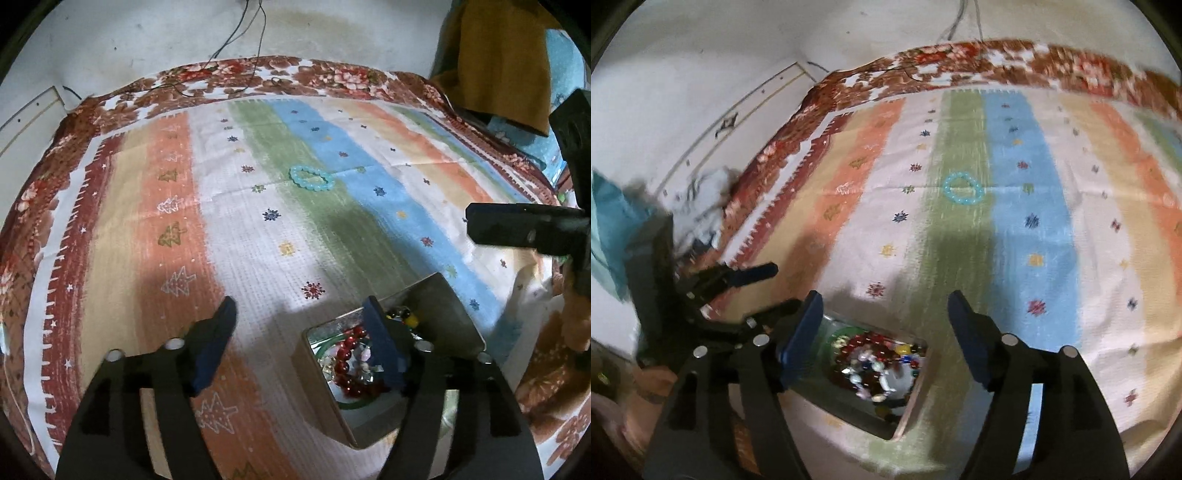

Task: Organize jewelry
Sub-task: 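Move the open right tool to the pale blue bead bracelet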

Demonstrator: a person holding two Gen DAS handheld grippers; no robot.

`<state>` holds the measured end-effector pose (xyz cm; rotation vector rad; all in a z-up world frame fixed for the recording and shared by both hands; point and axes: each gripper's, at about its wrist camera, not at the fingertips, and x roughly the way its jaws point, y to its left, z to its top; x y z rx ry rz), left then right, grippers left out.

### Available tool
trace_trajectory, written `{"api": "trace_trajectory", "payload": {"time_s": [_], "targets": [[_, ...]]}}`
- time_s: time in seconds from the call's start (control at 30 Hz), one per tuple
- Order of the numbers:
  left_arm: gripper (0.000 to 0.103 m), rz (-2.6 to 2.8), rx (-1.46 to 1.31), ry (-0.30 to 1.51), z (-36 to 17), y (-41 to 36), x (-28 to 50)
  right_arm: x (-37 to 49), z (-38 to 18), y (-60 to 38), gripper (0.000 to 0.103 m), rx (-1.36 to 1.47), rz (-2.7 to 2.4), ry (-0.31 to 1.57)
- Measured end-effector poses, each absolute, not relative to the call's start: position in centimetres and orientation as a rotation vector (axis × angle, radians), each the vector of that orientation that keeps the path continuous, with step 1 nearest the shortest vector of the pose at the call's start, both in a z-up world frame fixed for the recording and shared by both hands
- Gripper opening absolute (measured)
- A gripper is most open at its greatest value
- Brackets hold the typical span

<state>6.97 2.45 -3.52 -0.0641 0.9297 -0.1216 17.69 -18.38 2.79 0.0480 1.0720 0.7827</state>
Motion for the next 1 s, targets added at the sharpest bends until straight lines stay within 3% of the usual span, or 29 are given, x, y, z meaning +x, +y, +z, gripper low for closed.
{"api": "trace_trajectory", "payload": {"time_s": [0.37,0.47,1.0], "targets": [[0.082,-0.097,-0.034,0.93,-3.8,2.2,8.5,20.9,2.4,-19.7,0.076,0.088,0.625,1.061],[0.083,-0.099,-0.01,0.93,-3.8,1.9,8.9,21.5,2.1,-19.9,0.083,0.088,0.601,1.063],[0.085,-0.056,-0.002,0.948,-4.5,3.4,12.5,26.3,-0.3,-16.8,0.086,-0.008,0.529,1.069]]}}
